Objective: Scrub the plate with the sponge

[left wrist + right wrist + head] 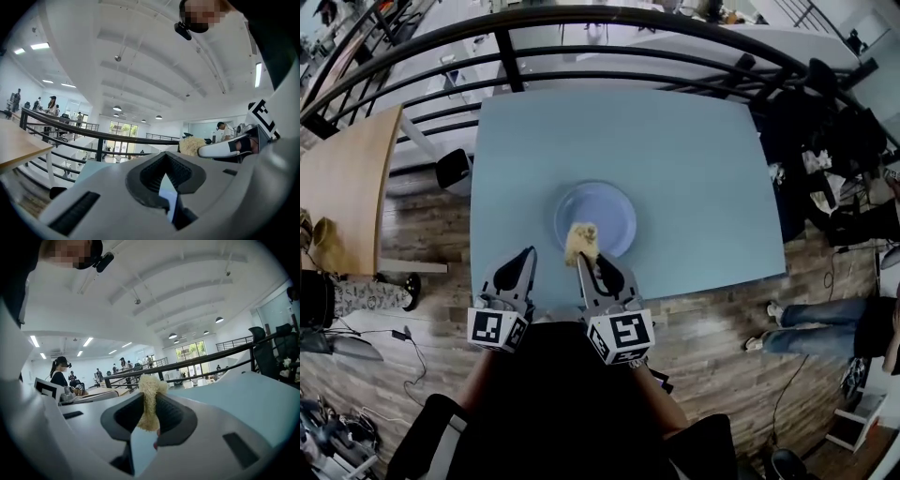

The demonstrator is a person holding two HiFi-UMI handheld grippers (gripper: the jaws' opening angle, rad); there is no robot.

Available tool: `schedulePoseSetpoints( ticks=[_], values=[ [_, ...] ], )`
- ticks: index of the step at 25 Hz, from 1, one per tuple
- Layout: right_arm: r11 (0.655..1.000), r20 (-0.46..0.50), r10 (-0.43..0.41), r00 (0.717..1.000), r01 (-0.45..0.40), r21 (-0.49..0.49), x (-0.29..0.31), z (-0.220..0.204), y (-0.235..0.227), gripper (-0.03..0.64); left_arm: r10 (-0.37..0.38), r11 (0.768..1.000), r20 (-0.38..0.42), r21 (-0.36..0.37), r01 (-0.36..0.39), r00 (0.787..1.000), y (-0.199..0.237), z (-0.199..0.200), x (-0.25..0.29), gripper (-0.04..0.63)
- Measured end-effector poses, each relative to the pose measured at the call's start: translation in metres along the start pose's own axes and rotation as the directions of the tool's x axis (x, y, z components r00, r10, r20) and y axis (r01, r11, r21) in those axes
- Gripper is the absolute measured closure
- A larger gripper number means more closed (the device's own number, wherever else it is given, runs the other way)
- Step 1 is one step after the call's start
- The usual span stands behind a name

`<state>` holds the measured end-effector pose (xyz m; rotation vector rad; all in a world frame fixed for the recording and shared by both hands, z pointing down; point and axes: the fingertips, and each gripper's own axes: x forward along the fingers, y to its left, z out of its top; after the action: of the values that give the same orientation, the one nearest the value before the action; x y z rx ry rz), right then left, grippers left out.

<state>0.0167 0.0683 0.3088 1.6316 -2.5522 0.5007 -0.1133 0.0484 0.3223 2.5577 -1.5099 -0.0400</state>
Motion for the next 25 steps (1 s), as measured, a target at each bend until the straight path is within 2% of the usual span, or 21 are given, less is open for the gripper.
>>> schedulePoseSetpoints(
  ticks=[5,11,25],
  values=[
    [0.999,0.04,-0.045,0.998,0.045,-0.008,-0.006,0.019,-0.001,0.543,-0.035,0.999,0.02,0.019,0.035,0.999,-0.005,0.019,0.005,0.594],
    [0.996,0.073,-0.093,0.993,0.093,-0.006,-0.018,0.018,-0.006,0.543,-0.077,0.997,0.026,0.027,0.076,0.997,-0.018,0.017,0.004,0.594],
    [0.992,0.131,-0.114,0.985,0.12,-0.035,-0.024,0.03,-0.003,0.543,-0.101,0.994,0.054,0.052,0.098,0.993,-0.022,0.029,0.01,0.594]
  ],
)
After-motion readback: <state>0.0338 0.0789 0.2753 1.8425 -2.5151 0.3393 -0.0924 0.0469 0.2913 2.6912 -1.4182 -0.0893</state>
